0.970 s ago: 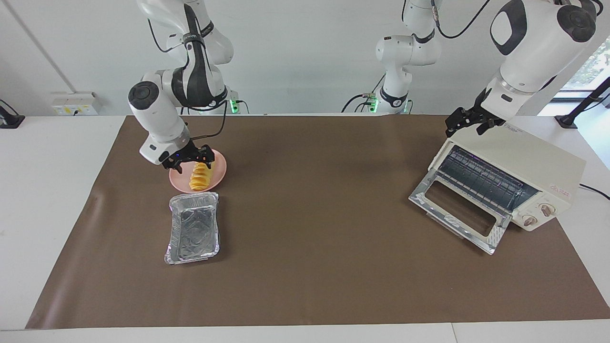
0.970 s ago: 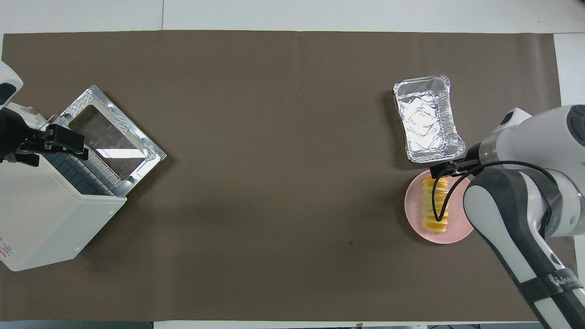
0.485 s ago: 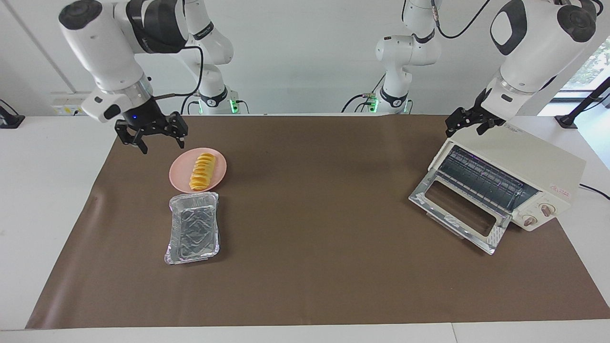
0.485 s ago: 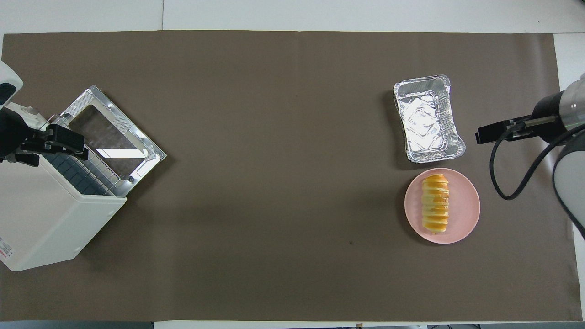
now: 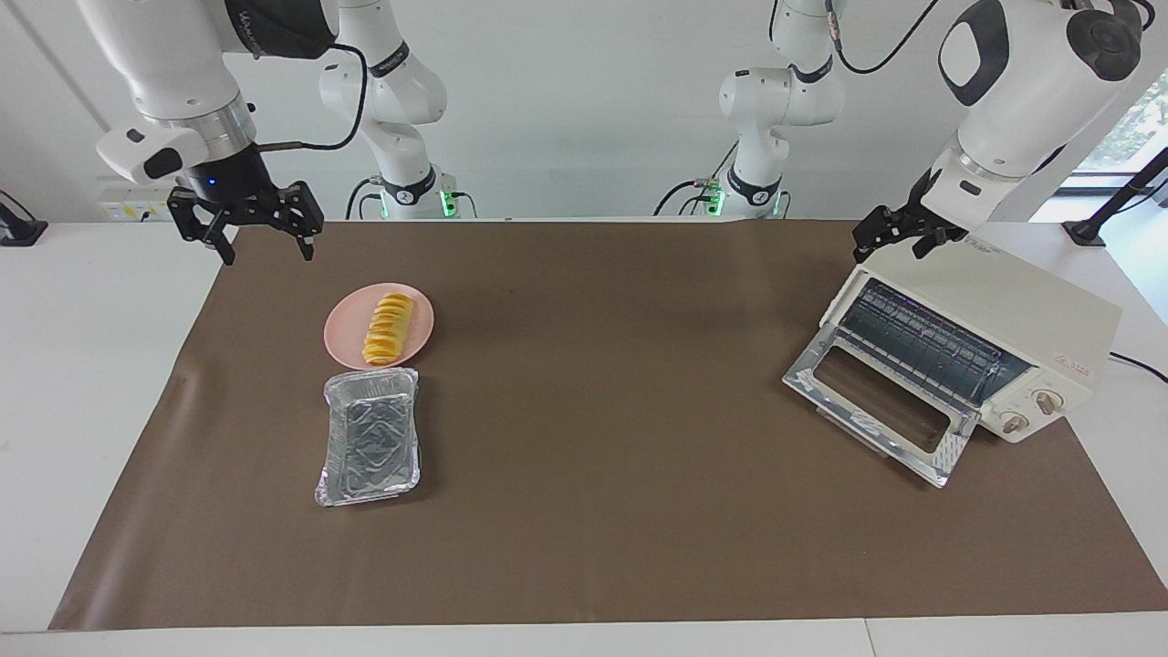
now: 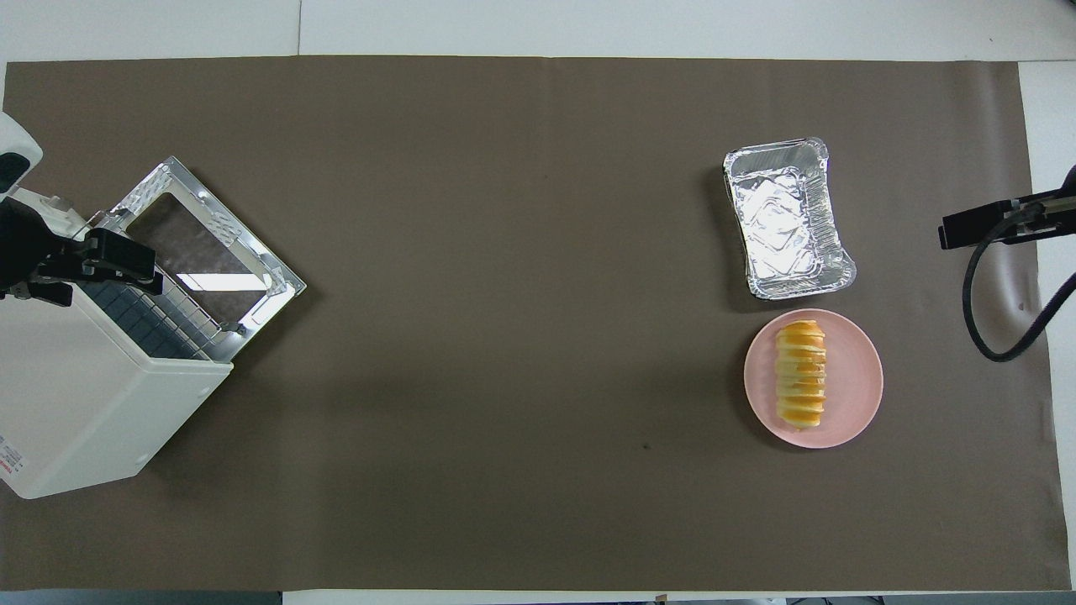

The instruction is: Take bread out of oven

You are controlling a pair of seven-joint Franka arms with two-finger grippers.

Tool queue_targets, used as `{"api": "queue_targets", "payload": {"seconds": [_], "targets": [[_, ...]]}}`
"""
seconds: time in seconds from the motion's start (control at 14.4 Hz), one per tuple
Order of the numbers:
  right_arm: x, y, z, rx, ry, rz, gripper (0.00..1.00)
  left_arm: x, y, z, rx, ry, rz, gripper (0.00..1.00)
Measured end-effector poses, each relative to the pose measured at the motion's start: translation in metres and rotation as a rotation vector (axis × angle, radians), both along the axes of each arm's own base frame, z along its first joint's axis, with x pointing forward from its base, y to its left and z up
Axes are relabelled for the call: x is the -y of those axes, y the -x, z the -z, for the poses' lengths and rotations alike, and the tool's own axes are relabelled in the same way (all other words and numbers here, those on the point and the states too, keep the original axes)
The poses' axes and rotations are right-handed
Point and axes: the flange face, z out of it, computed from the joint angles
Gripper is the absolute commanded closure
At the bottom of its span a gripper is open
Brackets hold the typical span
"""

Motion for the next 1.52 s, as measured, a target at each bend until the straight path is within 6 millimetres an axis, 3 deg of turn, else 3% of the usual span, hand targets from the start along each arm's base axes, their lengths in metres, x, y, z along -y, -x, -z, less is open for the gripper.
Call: {"api": "queue_targets", "payload": {"seconds": [0.35, 1.52], "targets": [[-0.0019, 0.0113, 0.0109, -0.114, -0.003, 0.002, 0.0, 0.0, 0.0, 0.0, 0.0, 0.0, 0.0, 0.0], [0.0028, 0.0105, 0.0104, -0.101, -0.01, 0.127, 0.0, 0.0001, 0.0, 0.0, 0.0, 0.0, 0.0, 0.0]]}}
